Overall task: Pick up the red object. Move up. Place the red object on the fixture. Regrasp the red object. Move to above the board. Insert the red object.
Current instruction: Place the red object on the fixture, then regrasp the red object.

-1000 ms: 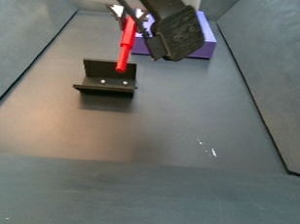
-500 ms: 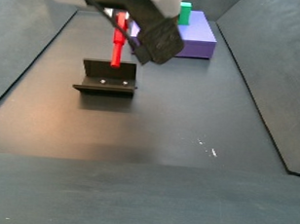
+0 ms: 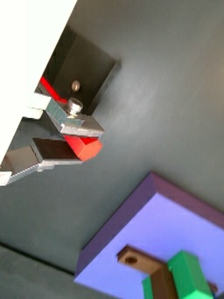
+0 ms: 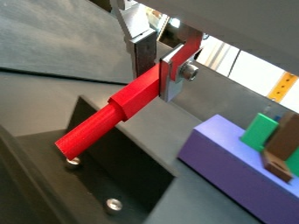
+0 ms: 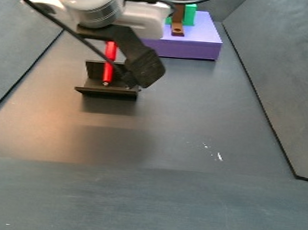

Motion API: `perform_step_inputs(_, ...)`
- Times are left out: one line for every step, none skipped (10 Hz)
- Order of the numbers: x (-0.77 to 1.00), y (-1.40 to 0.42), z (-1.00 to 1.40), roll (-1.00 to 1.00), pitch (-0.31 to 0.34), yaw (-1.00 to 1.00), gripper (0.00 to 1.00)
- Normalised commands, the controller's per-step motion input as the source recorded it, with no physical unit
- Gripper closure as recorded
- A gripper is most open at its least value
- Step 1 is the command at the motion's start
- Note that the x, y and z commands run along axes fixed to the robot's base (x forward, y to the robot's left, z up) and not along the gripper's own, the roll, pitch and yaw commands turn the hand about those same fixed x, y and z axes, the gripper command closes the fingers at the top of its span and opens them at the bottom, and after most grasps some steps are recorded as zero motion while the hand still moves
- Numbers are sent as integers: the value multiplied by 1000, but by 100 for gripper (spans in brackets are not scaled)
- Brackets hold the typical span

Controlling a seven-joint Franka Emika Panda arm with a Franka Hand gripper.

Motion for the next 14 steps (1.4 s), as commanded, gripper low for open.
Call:
perform_step_inputs(0, 0, -243, 223, -14, 57, 100)
perform_step_inputs(0, 0, -234, 137, 0, 29, 100)
perform_step_inputs(14, 0, -137, 100, 0, 49, 100)
perform_step_inputs(23, 0, -194, 131, 0, 89, 100)
perform_step_inputs(9, 0, -303, 160, 0, 109, 100)
perform_step_inputs(0, 0, -226, 131, 0, 97, 100)
perform_step_inputs(0, -14, -106, 140, 0, 69, 100)
perform_step_inputs(0, -37, -97, 177, 0, 71, 100)
perform_step_inputs(0, 0, 0, 0, 0, 0, 100)
perform_step_inputs(0, 0, 0, 0, 0, 0, 0)
perform_step_inputs(0, 0, 1000, -46, 34, -171, 0)
perform_step_inputs(-20, -17, 1000, -46, 0, -46, 0)
perform_step_inputs(-43, -37, 737, 243, -91, 0, 0)
perform_step_inputs(-66, -114, 303, 851, -220, 57, 0)
